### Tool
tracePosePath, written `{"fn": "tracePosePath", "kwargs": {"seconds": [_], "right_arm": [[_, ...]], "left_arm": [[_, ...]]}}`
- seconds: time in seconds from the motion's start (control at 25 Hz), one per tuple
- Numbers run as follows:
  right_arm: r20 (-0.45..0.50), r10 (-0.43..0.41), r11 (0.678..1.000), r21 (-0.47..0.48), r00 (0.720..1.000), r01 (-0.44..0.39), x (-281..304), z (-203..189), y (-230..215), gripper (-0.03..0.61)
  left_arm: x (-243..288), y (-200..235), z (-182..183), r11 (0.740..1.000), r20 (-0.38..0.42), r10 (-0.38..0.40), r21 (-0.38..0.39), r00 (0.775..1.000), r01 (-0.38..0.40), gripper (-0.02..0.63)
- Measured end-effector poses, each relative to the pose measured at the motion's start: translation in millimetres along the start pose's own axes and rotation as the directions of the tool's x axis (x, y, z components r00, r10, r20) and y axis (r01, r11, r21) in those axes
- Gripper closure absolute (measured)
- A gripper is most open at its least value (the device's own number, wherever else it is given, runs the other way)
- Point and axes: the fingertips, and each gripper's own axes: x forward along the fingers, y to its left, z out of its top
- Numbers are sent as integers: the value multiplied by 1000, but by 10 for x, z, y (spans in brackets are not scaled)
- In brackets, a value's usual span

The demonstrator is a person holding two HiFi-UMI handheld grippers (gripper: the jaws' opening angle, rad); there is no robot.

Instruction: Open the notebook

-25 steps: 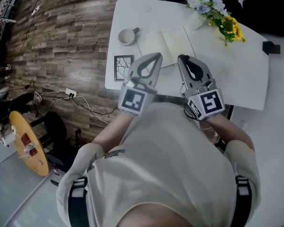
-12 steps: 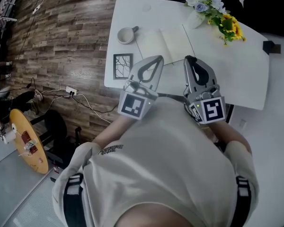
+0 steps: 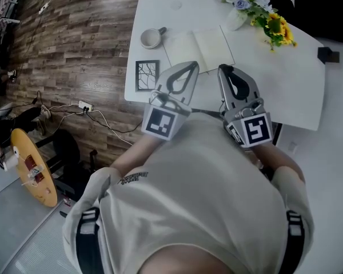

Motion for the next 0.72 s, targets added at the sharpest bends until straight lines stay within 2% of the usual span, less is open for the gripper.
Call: {"fn": "tracePosePath", "kwargs": {"seconds": [0.16,0.36,0.72], "right_arm": [[-3,0,1000,8,1000,0,-12,-1,0,577],[-6,14,1000,14,1000,-13,-25,-8,43,577],[-16,34,999,9,999,-34,-39,-30,77,577]], "left_arm": [[-18,-41,-4,1000,-10,-7,14,1000,7,614],[-27,-75,-26,1000,-26,-13,-21,1000,12,614],[9,-170,-57,999,-40,-33,-15,999,32,614]]}}
